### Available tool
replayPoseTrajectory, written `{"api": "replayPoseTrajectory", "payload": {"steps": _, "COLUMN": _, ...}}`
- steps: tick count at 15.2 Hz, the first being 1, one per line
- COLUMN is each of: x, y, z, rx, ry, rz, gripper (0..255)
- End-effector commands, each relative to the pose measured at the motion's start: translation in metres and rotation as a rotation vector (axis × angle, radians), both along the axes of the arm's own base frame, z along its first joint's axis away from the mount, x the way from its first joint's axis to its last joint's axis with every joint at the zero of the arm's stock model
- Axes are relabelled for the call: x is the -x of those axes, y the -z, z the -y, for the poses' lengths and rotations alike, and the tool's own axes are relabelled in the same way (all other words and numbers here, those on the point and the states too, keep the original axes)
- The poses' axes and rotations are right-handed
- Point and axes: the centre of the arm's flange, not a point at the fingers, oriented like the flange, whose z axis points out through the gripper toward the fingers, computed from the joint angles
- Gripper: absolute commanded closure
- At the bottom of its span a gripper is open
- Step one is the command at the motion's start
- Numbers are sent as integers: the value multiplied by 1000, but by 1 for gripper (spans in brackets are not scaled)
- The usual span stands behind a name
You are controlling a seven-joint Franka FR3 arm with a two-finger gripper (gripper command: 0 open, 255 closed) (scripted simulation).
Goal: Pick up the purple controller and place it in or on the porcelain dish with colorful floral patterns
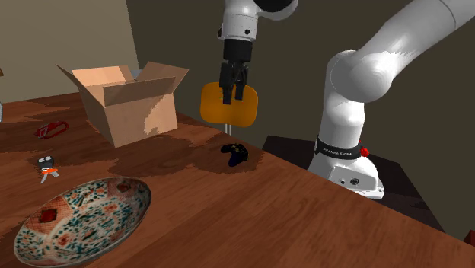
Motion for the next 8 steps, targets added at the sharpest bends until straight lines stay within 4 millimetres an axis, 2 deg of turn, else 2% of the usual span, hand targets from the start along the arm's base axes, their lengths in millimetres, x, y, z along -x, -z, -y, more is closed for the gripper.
{"api": "replayPoseTrajectory", "payload": {"steps": 1, "x": 0, "y": 22, "z": -12, "rx": -33, "ry": 7, "rz": 1, "gripper": 0}}
{"api": "replayPoseTrajectory", "payload": {"steps": 5, "x": 1, "y": 65, "z": -36, "rx": -97, "ry": 16, "rz": 0, "gripper": 0}}
{"api": "replayPoseTrajectory", "payload": {"steps": 8, "x": 1, "y": 84, "z": -44, "rx": -110, "ry": 17, "rz": 0, "gripper": 0}}
